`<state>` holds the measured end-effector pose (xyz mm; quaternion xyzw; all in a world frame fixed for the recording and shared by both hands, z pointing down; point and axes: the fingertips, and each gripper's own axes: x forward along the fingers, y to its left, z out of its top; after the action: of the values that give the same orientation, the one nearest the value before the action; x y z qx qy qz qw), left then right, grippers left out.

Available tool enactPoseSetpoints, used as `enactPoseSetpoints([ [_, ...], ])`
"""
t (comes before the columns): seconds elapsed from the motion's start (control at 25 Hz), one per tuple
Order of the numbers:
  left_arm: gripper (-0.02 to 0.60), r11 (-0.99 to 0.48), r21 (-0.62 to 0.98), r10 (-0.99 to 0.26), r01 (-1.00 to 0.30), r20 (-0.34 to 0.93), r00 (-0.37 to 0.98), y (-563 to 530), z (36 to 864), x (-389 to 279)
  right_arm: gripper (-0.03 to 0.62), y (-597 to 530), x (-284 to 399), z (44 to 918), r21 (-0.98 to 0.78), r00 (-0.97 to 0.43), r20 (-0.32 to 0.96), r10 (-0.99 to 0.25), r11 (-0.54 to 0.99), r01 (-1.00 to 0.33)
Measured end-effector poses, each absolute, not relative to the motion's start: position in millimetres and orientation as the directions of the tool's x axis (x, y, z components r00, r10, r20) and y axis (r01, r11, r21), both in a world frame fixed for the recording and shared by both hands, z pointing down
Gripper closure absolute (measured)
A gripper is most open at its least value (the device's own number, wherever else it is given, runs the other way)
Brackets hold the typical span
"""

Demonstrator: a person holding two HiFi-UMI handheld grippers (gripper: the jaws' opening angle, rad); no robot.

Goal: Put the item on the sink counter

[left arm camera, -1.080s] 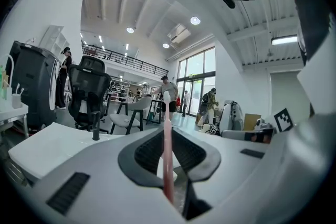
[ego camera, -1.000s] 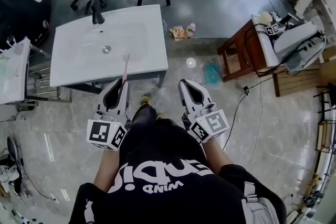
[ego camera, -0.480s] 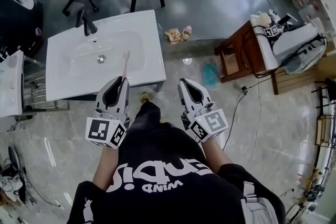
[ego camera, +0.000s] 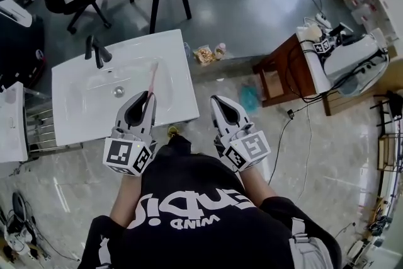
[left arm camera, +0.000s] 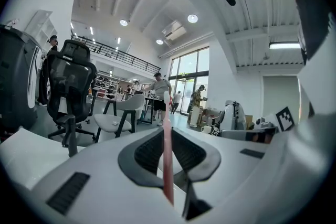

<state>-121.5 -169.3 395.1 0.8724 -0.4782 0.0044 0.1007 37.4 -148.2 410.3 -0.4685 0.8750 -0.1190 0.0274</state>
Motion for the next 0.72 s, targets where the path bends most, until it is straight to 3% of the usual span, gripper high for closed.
enactPoseSetpoints([
  [0.72,0.518,-0.598,0.158,-0.782,-0.786,0.098,0.615,-248,383,-121,0.576,-222,31,397,-0.218,-0.498,0.039,-0.866,0.479,-0.850],
])
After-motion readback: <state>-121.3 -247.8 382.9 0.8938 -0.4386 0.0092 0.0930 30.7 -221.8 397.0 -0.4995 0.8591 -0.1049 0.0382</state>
